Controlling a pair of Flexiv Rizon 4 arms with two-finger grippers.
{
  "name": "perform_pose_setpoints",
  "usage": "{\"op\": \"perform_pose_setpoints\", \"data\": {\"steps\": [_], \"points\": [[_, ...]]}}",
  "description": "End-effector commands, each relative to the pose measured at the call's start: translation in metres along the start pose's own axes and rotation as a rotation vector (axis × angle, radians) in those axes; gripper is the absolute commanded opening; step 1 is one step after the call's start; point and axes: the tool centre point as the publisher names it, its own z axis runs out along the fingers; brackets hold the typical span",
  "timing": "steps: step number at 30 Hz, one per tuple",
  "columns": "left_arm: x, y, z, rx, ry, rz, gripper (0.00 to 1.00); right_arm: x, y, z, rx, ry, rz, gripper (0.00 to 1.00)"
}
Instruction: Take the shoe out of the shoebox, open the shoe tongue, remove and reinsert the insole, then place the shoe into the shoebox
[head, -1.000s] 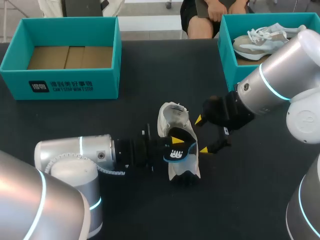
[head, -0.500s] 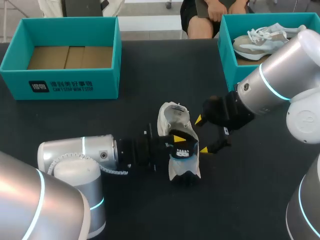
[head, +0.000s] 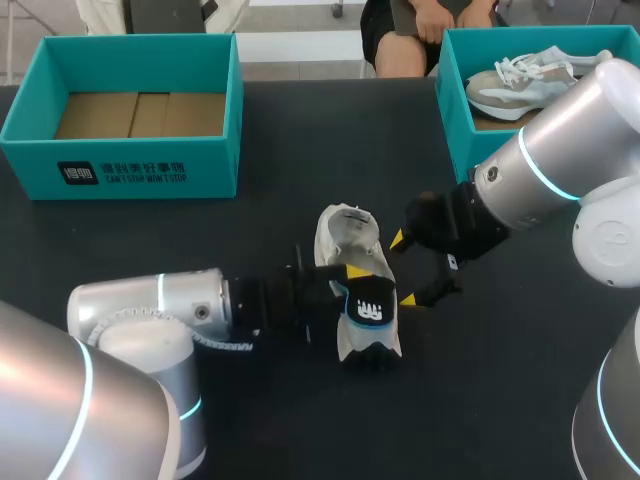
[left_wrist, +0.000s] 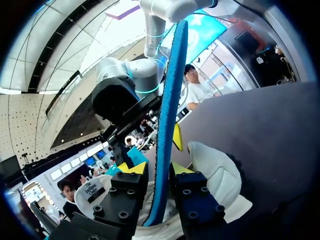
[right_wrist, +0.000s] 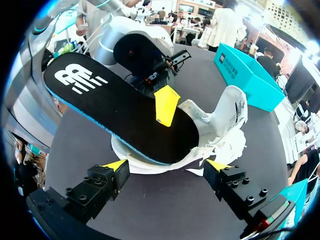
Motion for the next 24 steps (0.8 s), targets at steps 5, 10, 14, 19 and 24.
{"op": "perform_pose_setpoints", "data": {"steps": [5,10,14,19,24], "points": [[0.006,-0.007,-0.013,-0.014,-0.005,-0.015,0.27,0.001,0.001,0.001,0.003,-0.002,0.000,1.00],[0.009,-0.009,-0.016,-0.017,-0.012,-0.027,0.21,0.001,0.001,0.001,0.003,-0.002,0.000,1.00],[0.012,-0.005,-0.012,-0.019,-0.006,-0.034,0.00,0.001,0.001,0.001,0.003,-0.002,0.000,1.00],[0.015,0.004,-0.004,-0.024,0.009,-0.024,0.00,0.001,0.001,0.001,0.003,-0.002,0.000,1.00],[0.013,0.022,0.000,-0.052,0.010,-0.004,0.00,0.001,0.001,0.001,0.003,-0.002,0.000,1.00]]}}
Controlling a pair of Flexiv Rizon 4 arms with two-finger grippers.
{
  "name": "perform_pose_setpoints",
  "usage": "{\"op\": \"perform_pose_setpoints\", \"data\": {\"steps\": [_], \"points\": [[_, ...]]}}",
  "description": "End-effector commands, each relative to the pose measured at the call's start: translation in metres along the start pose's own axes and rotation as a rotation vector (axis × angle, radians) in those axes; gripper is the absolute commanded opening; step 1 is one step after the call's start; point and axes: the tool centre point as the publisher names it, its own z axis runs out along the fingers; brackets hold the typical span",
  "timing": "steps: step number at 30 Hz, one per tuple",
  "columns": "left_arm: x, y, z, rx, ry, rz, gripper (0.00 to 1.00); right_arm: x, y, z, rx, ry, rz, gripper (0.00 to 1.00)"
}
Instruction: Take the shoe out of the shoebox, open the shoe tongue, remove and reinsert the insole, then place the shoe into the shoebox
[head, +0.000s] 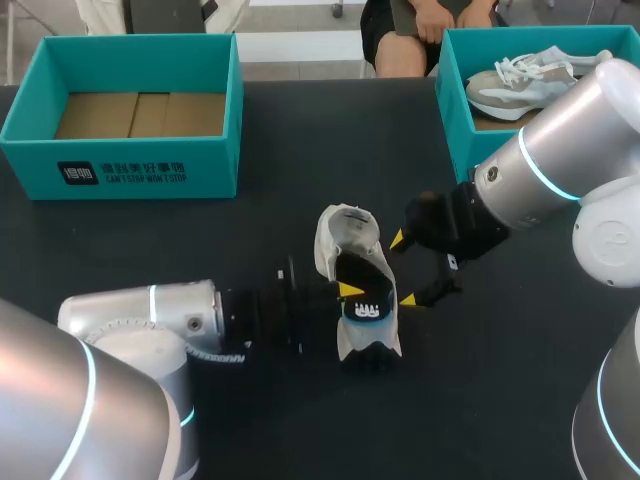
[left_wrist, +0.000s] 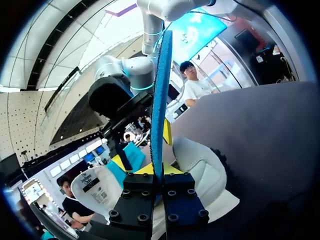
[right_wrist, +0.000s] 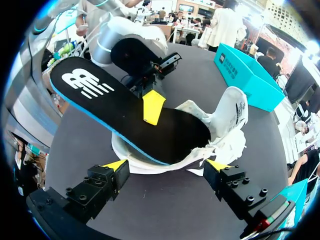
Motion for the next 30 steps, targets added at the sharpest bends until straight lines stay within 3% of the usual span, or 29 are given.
{"op": "perform_pose_setpoints", "data": {"steps": [1,10,13,14,15,20,27,29,30], "points": [[-0.003,0.014,0.012,-0.011,0.000,0.000,0.00,0.001,0.001,0.001,0.003,-0.002,0.000,1.00],[-0.008,0.028,0.013,-0.034,-0.017,-0.020,0.00,0.001,0.001,0.001,0.003,-0.002,0.000,1.00],[-0.009,0.024,0.011,-0.035,-0.020,-0.021,0.00,0.001,0.001,0.001,0.003,-0.002,0.000,1.00],[-0.009,0.021,0.010,-0.031,-0.023,-0.018,0.27,0.001,0.001,0.001,0.003,-0.002,0.000,1.00],[-0.009,0.019,0.008,-0.026,-0.027,-0.016,0.33,0.001,0.001,0.001,0.003,-0.002,0.000,1.00],[-0.014,0.003,0.002,-0.002,-0.040,0.003,0.35,0.001,0.001,0.001,0.003,-0.002,0.000,1.00],[-0.010,-0.016,0.002,0.034,-0.027,0.016,0.31,0.001,0.001,0.001,0.003,-0.002,0.000,1.00],[-0.008,-0.015,0.004,0.037,-0.020,0.014,0.20,0.001,0.001,0.001,0.003,-0.002,0.000,1.00],[-0.007,-0.012,0.006,0.036,-0.013,0.009,0.05,0.001,0.001,0.001,0.003,-0.002,0.000,1.00]]}}
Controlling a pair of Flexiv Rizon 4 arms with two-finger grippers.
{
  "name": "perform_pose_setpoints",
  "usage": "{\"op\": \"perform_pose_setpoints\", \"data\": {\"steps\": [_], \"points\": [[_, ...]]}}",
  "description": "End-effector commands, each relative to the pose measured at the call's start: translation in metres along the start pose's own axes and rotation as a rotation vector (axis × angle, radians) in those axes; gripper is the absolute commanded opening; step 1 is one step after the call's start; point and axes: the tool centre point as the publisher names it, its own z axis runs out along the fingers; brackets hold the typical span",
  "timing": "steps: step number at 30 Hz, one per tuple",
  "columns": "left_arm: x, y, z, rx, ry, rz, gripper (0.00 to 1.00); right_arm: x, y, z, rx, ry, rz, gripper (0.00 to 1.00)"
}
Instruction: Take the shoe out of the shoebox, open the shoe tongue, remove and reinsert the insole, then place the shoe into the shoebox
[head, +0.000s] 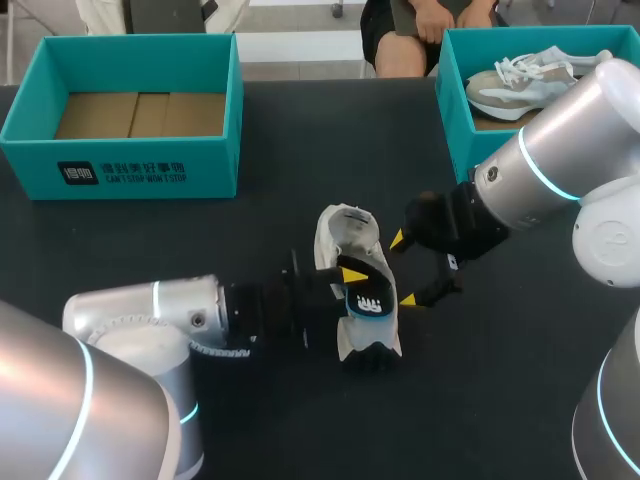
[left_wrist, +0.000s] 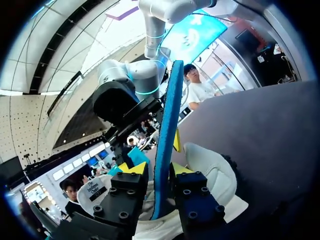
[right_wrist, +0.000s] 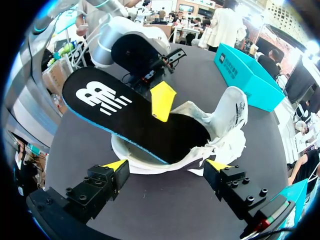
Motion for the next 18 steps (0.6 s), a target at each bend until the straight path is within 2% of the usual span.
{"op": "perform_pose_setpoints", "data": {"steps": [1,8,18], "points": [[0.005,0.003,0.001,-0.005,0.016,-0.009,0.00,0.001,0.001,0.001,0.003,-0.002,0.000,1.00],[0.010,0.021,0.010,-0.030,0.039,-0.010,0.00,0.001,0.001,0.001,0.003,-0.002,0.000,1.00],[0.003,0.037,0.004,-0.074,0.032,-0.012,0.00,0.001,0.001,0.001,0.003,-0.002,0.000,1.00]]}}
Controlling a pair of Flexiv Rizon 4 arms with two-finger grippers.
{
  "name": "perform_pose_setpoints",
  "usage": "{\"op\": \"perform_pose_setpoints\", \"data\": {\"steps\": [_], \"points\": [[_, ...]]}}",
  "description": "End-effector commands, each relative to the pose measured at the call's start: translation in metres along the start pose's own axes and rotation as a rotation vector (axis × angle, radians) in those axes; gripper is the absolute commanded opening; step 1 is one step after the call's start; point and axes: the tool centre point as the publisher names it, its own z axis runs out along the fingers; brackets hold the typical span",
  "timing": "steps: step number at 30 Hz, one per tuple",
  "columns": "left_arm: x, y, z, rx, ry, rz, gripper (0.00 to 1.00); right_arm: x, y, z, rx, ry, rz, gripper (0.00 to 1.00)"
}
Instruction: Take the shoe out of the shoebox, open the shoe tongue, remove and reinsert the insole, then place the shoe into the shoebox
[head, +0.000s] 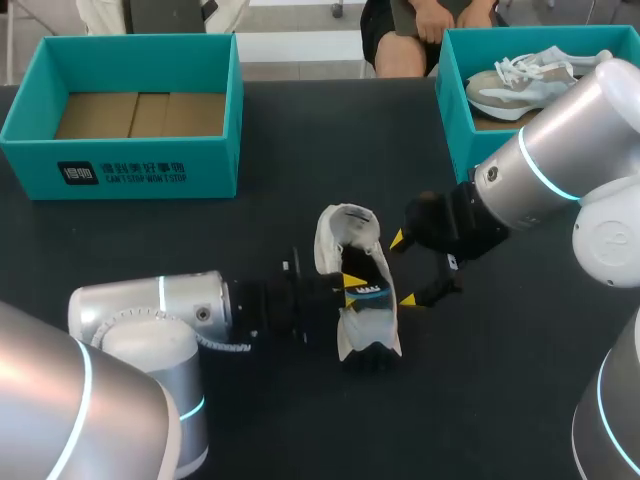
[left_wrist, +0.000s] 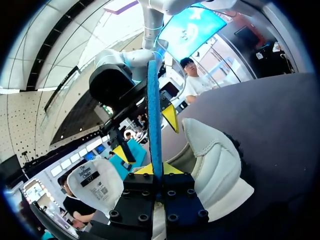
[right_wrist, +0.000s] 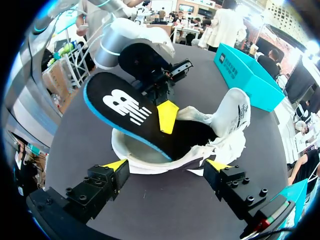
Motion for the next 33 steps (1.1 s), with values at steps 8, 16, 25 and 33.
{"op": "perform_pose_setpoints", "data": {"steps": [8,16,25,33], "points": [[0.001,-0.016,-0.005,0.023,-0.008,0.014,0.19,0.001,0.001,0.001,0.003,-0.002,0.000,1.00],[0.002,-0.034,-0.005,0.057,0.002,0.039,0.11,0.001,0.001,0.001,0.003,-0.002,0.000,1.00],[0.012,-0.025,0.013,0.044,0.057,0.049,0.00,0.001,0.001,0.001,0.003,-0.002,0.000,1.00],[0.006,0.001,0.015,-0.026,0.070,0.099,0.00,0.001,0.001,0.001,0.003,-0.002,0.000,1.00]]}}
